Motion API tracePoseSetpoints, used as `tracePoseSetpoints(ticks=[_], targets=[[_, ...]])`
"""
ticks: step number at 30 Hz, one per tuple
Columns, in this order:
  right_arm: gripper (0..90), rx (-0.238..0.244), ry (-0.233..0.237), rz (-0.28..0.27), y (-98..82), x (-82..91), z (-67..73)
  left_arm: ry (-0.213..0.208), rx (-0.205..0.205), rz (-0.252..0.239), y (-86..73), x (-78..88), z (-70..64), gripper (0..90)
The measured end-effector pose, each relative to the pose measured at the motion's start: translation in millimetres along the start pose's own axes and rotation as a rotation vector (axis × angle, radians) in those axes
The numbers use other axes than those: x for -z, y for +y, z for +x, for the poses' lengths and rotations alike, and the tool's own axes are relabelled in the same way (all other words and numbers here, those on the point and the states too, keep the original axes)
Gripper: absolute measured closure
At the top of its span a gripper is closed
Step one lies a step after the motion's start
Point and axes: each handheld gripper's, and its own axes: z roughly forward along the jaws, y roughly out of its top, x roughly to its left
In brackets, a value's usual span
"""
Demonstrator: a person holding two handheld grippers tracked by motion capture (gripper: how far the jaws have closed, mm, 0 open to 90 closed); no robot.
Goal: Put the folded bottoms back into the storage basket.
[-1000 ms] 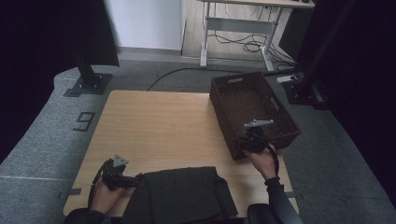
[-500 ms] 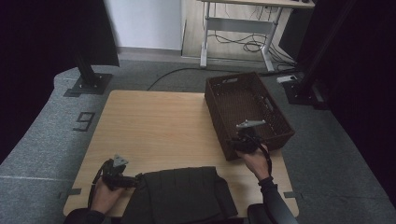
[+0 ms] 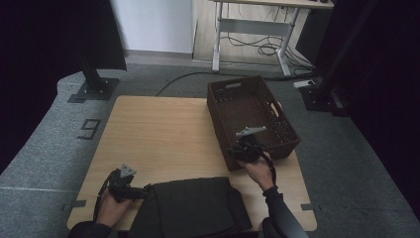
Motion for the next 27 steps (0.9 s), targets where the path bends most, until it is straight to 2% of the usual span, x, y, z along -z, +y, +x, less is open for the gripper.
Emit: tracePoseSetpoints(ticks=[10,13,19,27], targets=[[72.0,0.041,0.045,0.005,9.5,-13.5,22.7,0.0,-0.001,0.001,0.0,0.1,0.0,0.0],[72.0,0.06,0.057,0.006,10.2,-14.3,25.2,0.0,-0.001,0.001,0.0,0.1,0.0,0.0],[71.9,0.061,0.08,0.005,6.5,-9.3,22.0,-0.002,-0.003,0.001,0.0,0.1,-0.4,0.0],[72.0,0.055,0.067,0.002,-3.9,5.4,9.8,-0.002,-0.001,0.001,0.0,0.1,-0.8,0.0]])
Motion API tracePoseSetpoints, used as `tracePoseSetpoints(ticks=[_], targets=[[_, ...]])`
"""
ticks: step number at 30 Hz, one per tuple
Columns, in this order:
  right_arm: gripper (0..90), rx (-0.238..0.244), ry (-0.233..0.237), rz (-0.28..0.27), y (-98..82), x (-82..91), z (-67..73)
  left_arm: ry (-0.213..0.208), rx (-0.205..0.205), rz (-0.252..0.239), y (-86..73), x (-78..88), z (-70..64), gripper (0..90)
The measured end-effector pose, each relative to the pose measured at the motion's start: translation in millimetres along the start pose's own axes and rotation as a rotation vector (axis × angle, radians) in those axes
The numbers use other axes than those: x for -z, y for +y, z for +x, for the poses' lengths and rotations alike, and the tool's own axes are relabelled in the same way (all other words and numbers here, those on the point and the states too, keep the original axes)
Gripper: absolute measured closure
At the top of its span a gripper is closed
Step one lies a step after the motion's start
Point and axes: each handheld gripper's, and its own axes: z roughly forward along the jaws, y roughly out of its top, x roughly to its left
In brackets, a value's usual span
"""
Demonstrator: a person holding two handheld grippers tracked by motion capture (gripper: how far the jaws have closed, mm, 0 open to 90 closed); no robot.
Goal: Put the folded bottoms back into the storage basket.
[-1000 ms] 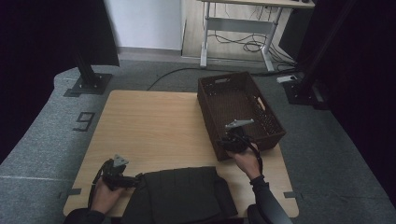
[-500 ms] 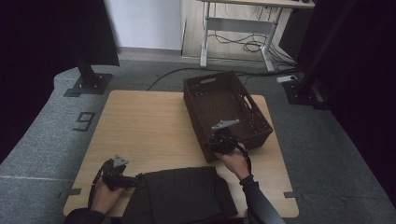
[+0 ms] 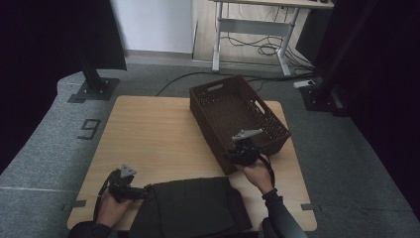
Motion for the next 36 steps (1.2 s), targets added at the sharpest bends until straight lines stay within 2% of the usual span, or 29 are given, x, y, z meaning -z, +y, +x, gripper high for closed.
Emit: tracePoseSetpoints(ticks=[7,12,18,22,24,29,33,35,36], targets=[[67.3,-0.023,-0.033,-0.015,-13.7,15.7,-18.2,0.001,-0.001,-0.001,0.0,0.0,-0.1,0.0],[65.0,-0.027,-0.075,-0.007,-20.5,27.0,-31.4,0.001,-0.001,-0.001,0.0,-0.1,-0.1,0.0],[62.3,-0.034,-0.103,0.0,-25.8,35.1,-42.6,0.001,0.0,-0.001,0.1,-0.1,-0.1,0.0],[44.3,-0.034,-0.125,0.002,-22.6,44.0,-43.7,0.001,0.0,-0.001,0.1,-0.1,-0.1,0.0],[40.1,-0.031,-0.132,-0.005,-18.7,53.0,-45.3,0.001,0.0,-0.001,0.1,-0.1,-0.1,0.0],[26.3,-0.08,-0.212,-0.054,-13.4,72.0,-54.2,0.001,-0.001,-0.001,0.3,-0.3,-0.3,0.0],[21.7,-0.109,-0.269,-0.03,-19.0,67.5,-58.4,0.002,0.0,-0.001,0.3,-0.3,-0.4,0.0],[19.3,-0.103,-0.303,-0.007,-23.3,62.0,-57.9,0.002,0.0,-0.001,0.3,-0.3,-0.4,0.0],[19.4,-0.089,-0.319,-0.014,-25.1,60.5,-56.6,0.002,0.0,-0.001,0.3,-0.3,-0.4,0.0]])
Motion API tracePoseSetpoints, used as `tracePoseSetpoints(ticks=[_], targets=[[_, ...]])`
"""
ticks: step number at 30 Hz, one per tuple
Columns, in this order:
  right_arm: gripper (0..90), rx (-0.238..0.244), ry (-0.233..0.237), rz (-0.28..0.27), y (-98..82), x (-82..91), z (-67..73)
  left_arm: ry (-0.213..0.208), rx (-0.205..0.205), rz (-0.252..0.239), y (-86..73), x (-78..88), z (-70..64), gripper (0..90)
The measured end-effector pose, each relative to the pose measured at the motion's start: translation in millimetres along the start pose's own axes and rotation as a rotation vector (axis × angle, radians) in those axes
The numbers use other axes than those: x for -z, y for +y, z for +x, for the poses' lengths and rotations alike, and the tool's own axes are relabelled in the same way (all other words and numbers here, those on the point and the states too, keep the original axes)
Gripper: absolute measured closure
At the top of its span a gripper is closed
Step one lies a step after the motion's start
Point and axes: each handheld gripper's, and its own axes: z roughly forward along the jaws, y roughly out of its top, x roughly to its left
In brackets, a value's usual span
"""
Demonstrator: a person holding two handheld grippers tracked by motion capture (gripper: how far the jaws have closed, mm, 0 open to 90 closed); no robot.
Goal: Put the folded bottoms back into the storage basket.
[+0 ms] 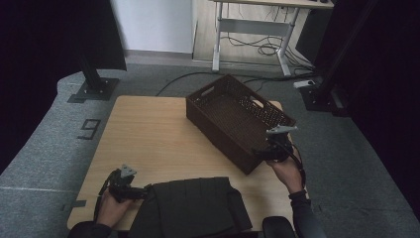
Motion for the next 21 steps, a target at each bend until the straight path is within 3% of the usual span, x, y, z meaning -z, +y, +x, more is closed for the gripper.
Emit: tracePoseSetpoints(ticks=[4,7,13,17,21], targets=[[17.5,0.014,-0.057,0.014,-3.6,-0.1,1.9,0.0,0.0,0.0,0.0,0.0,-0.1,0.0],[16.2,-0.049,-0.041,0.005,-8.2,-0.2,-4.2,0.0,-0.001,0.001,0.0,0.0,-0.2,0.0],[16.3,-0.103,-0.043,0.004,-14.9,2.0,-12.6,0.0,-0.001,0.001,0.0,0.0,-0.2,0.0],[22.4,-0.152,-0.033,0.012,-20.0,3.5,-21.3,0.0,0.0,0.0,0.0,0.0,-0.3,0.0],[26.9,-0.18,-0.053,0.029,-23.9,4.7,-26.4,0.0,0.0,0.0,0.0,0.0,-0.3,0.0]])
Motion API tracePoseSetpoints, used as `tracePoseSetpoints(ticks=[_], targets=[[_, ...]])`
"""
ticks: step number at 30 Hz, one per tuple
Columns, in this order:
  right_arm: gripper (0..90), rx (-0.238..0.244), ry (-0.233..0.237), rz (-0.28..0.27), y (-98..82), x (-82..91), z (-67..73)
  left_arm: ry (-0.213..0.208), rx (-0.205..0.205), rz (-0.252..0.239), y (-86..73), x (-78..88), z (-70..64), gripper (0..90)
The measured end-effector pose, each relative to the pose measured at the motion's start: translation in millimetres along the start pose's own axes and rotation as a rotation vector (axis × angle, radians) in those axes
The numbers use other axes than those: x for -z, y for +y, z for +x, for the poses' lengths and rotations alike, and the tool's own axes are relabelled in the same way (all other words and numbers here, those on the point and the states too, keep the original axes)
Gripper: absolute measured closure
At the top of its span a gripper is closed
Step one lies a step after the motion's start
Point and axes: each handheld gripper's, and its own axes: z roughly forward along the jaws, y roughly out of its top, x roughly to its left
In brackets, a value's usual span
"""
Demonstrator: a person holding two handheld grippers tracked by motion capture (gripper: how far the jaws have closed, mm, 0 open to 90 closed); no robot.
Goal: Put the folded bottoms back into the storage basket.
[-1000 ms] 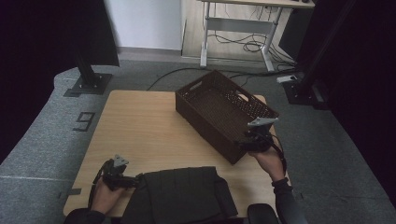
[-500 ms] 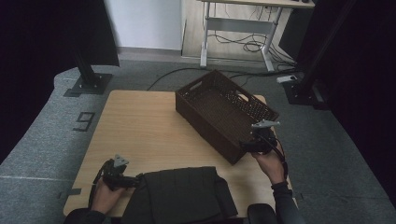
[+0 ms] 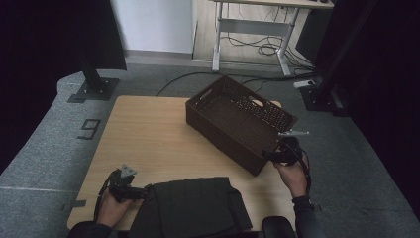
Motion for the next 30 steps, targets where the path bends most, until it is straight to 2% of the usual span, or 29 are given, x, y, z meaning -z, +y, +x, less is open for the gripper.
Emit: tracePoseSetpoints(ticks=[5,11,15,22,30], targets=[[33.8,-0.037,-0.011,0.017,-4.3,1.6,-8.5,0.0,0.0,0.0,0.0,0.0,0.0,0.0],[47.1,-0.056,-0.042,0.025,-8.8,9.4,-19.0,0.0,0.0,0.0,0.0,0.0,0.0,0.0],[53.2,-0.068,-0.039,0.028,-12.5,11.9,-25.9,0.0,0.0,0.0,0.0,0.0,0.0,0.0],[54.6,-0.06,-0.041,0.021,-14.7,13.1,-26.2,0.0,0.0,0.0,0.0,0.0,0.0,0.0],[54.6,-0.036,-0.017,0.024,-13.2,11.3,-18.7,0.0,0.0,0.0,0.0,0.0,0.0,0.0]])
